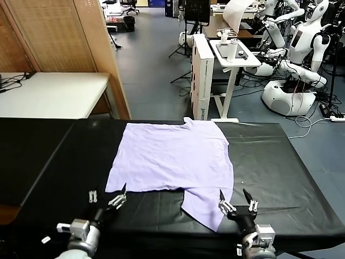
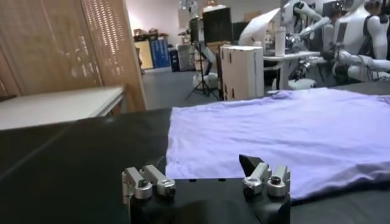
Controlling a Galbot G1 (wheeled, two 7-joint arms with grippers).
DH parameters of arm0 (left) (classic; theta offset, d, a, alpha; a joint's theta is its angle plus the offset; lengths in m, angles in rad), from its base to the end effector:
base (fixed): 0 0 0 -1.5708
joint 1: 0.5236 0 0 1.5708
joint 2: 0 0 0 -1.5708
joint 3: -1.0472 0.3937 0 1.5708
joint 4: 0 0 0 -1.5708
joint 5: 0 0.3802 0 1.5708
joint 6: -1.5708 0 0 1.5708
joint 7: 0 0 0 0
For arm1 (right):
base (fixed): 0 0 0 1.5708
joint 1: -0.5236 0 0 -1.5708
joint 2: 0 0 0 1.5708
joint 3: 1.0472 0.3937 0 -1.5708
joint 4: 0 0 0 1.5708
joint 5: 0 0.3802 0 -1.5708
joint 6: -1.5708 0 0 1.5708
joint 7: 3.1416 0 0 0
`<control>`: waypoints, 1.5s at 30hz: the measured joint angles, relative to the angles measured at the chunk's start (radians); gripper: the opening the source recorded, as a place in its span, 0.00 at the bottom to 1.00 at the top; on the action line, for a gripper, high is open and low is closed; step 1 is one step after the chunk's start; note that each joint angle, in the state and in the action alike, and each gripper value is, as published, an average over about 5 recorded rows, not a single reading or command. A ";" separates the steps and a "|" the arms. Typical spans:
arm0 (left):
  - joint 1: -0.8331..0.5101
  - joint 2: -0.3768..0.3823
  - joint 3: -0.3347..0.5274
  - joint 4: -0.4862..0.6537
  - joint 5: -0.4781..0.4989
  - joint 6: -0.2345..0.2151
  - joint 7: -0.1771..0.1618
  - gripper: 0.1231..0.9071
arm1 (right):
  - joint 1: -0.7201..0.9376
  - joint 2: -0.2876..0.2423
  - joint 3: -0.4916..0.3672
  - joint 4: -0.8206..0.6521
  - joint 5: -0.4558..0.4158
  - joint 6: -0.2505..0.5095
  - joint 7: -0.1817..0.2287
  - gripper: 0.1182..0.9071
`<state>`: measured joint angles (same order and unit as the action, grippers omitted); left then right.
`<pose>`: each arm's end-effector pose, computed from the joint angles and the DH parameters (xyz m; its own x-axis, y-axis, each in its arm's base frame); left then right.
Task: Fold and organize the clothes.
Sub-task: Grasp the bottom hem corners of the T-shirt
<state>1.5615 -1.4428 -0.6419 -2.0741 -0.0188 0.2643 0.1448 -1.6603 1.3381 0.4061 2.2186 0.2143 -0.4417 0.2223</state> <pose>0.1878 0.0658 -0.3399 -0.9586 0.0647 0.2771 0.0988 0.9889 0.1110 0.1496 -0.0033 -0.3107 -0.9025 -0.0281 0.4297 -0.0315 0.9995 -0.0007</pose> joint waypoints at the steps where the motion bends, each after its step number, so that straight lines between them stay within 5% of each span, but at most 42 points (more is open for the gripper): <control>1: -0.006 0.002 0.000 0.006 -0.001 0.004 0.001 1.00 | 0.003 -0.001 -0.002 -0.004 -0.001 -0.003 0.001 1.00; 29: -0.022 0.001 -0.022 0.023 -0.094 0.200 -0.059 0.97 | -0.008 0.006 -0.032 -0.022 0.020 -0.019 0.015 1.00; 35: -0.023 -0.003 -0.019 0.024 -0.105 0.205 -0.058 0.78 | -0.019 0.012 -0.038 -0.020 0.034 -0.029 0.025 1.00; 40: -0.021 -0.003 -0.014 0.020 -0.107 0.211 -0.054 0.52 | -0.019 0.015 -0.039 -0.018 0.040 -0.030 0.028 0.99; 45: -0.016 -0.003 -0.010 0.012 -0.107 0.213 -0.052 0.33 | -0.021 0.017 -0.041 -0.015 0.039 -0.030 0.028 0.87</control>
<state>1.5456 -1.4460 -0.6518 -2.0625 -0.1256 0.4771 0.0932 -1.6818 1.3553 0.3653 2.2040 0.2537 -0.4717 0.2504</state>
